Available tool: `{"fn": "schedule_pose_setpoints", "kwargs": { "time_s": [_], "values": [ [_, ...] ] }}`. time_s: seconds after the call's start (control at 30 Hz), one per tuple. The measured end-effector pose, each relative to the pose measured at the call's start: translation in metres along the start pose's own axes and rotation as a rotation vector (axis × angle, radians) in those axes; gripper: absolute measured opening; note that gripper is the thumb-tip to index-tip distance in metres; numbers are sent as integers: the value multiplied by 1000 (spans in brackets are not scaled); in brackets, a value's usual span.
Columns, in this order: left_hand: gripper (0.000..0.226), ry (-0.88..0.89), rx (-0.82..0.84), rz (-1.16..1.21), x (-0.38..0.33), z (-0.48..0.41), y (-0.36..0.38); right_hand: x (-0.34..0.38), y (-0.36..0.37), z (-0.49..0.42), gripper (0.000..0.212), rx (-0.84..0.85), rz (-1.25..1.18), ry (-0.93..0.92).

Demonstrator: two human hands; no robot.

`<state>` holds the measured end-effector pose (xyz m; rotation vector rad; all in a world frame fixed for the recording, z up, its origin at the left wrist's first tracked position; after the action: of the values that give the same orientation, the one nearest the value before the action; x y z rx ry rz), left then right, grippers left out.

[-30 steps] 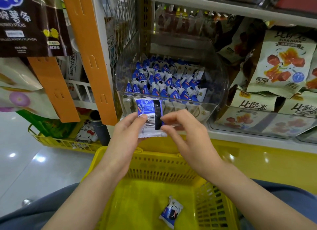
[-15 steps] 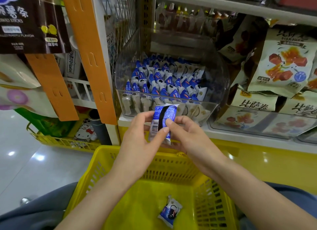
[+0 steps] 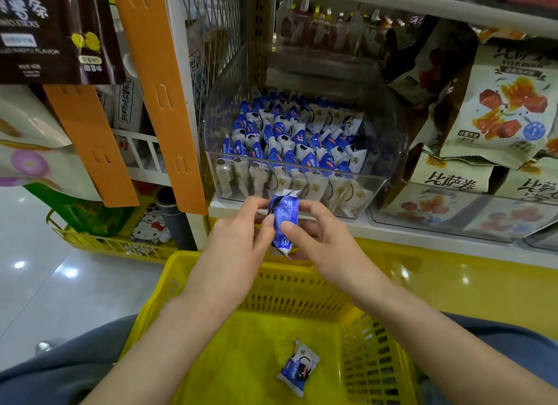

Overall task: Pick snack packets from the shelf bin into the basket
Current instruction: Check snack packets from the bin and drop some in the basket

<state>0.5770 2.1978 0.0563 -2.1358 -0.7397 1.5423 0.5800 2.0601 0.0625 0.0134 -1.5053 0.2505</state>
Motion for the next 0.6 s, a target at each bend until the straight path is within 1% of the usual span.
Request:
{"fn": "schedule_pose_setpoints", "kwargs": {
  "time_s": [0.07, 0.13, 0.27, 0.4, 0.47, 0.53, 0.6],
  "values": [
    [19, 59, -27, -68, 0, -1, -2, 0, 2, 1, 22, 16, 51, -4],
    [20, 73, -35, -105, 1, -2, -3, 0, 2, 2, 24, 23, 97, -14],
    [21, 17, -39, -18, 3, -5, -1, 1, 3, 1, 26, -2, 162, -31],
    [11, 3, -56, 38, 0, -6, 0, -2, 2, 0, 29, -39, 259, -91],
    [10, -31, -67, 87, 2, -8, 1, -5, 1, 1, 30, -66, 319, -131],
    [17, -107, -52, 181, 2, -9, 3, -8, 0, 2, 36, -123, 414, -184],
    [23, -228, 25, 434, -2, -9, 5, -10, -1, 2, 45, -192, 470, -223]
  ]
}}
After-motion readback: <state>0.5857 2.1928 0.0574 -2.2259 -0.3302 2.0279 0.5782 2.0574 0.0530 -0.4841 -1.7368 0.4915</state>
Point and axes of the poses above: each hand's wrist, its own z-axis away from the middle knuckle, its own y-axis out of the palm, x = y × z, the point moved 1 cm from there along -z, towards the middle knuckle, and after that the axes turned 3 degrees about -x, right-handed, at the moved point
